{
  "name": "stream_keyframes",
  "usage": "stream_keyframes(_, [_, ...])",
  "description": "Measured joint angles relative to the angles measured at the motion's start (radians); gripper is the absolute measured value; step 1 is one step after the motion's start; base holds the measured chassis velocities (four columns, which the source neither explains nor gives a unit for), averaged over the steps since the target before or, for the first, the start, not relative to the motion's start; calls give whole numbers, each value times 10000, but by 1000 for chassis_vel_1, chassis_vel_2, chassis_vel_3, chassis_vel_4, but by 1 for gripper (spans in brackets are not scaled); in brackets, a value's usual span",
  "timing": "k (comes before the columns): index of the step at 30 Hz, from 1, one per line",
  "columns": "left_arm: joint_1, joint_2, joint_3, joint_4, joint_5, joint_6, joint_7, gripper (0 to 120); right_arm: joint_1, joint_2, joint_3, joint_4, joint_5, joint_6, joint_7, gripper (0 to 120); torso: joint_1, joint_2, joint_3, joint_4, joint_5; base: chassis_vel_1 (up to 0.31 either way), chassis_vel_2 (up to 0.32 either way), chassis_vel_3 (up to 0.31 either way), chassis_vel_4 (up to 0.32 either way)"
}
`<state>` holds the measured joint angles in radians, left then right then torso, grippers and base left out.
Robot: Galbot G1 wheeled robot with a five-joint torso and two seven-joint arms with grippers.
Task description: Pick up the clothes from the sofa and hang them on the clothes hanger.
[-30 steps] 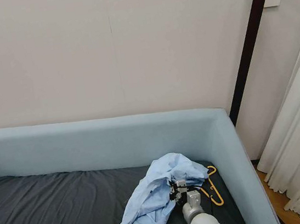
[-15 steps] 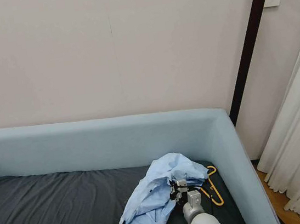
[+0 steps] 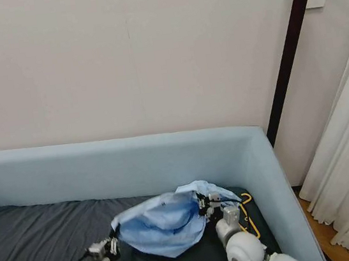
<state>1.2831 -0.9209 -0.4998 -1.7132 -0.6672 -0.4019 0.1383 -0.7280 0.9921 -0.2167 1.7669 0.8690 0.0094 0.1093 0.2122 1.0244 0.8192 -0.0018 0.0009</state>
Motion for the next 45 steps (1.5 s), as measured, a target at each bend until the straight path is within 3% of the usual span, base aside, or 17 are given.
stream_keyframes(1, [-114,414,-34,-396,-292,134,-74,0,99,-270,133,380,285,13,-460,0,0,0,1,2,-10,0,0,0,0])
stream_keyframes(2, [-114,414,-34,-396,-292,134,-74,0,99,-270,133,380,285,13,-460,0,0,0,1,2,-10,0,0,0,0])
stream_keyframes(6, [-837,2306,-304,-1753,-1668,587,-389,0,780,-1282,686,2010,1733,-105,-1584,0,-1,0,1,0,-8,0,0,0,0])
stream_keyframes(7, [-837,2306,-304,-1753,-1668,587,-389,0,780,-1282,686,2010,1733,-105,-1584,0,-1,0,1,0,-8,0,0,0,0])
stream_keyframes(12, [-2043,4281,-554,-2313,-3099,889,-409,0,2172,-2247,1220,2798,2962,-514,-1865,0,-1,0,1,2,-10,0,0,0,0])
stream_keyframes(13, [-2043,4281,-554,-2313,-3099,889,-409,0,2172,-2247,1220,2798,2962,-514,-1865,0,-1,0,1,2,-10,0,0,0,0])
stream_keyframes(17, [-3067,5425,-804,-2368,-4154,984,-367,0,3737,-2875,1345,2992,3904,-836,-1865,0,0,0,1,2,-11,0,0,0,0])
stream_keyframes(23, [-3701,6246,-1466,-2318,-4741,1165,-342,0,5112,-3503,1454,3198,5512,-1236,-2612,0,-1,1,1,5,-10,0,0,0,0])
stream_keyframes(29, [-3165,6139,-1477,-2341,-3955,1326,-329,0,4319,-4476,1659,3404,5359,-2311,-3574,0,-3,2,-1,3,-7,0,0,0,0])
stream_keyframes(34, [-2464,5167,-657,-2318,-2592,1806,-401,0,3872,-5501,786,2924,3380,-3513,-5231,0,-2,0,2,-2,-10,0,0,0,0])
stream_keyframes(37, [-2437,4887,-500,-2334,-2509,1947,-477,0,4111,-5586,657,2631,2971,-3731,-6021,0,-2,1,1,4,-13,0,0,0,0])
stream_keyframes(39, [-2433,4667,-414,-2361,-2465,2015,-508,0,4340,-5642,699,2260,2564,-3833,-7306,0,-2,0,1,5,-10,0,0,0,0])
stream_keyframes(40, [-2433,4667,-414,-2361,-2465,2015,-508,0,4340,-5642,699,2260,2564,-3833,-7306,0,-2,0,1,5,-10,0,0,0,0])
stream_keyframes(44, [-2385,4639,-559,-2377,-2394,2024,-513,0,4936,-5585,805,1470,1675,-3641,-9837,0,-2,1,1,2,-8,0,0,0,0])
stream_keyframes(45, [-2385,4639,-559,-2377,-2394,2024,-513,0,4936,-5585,805,1470,1675,-3641,-9837,0,-2,1,1,2,-8,0,0,0,0])
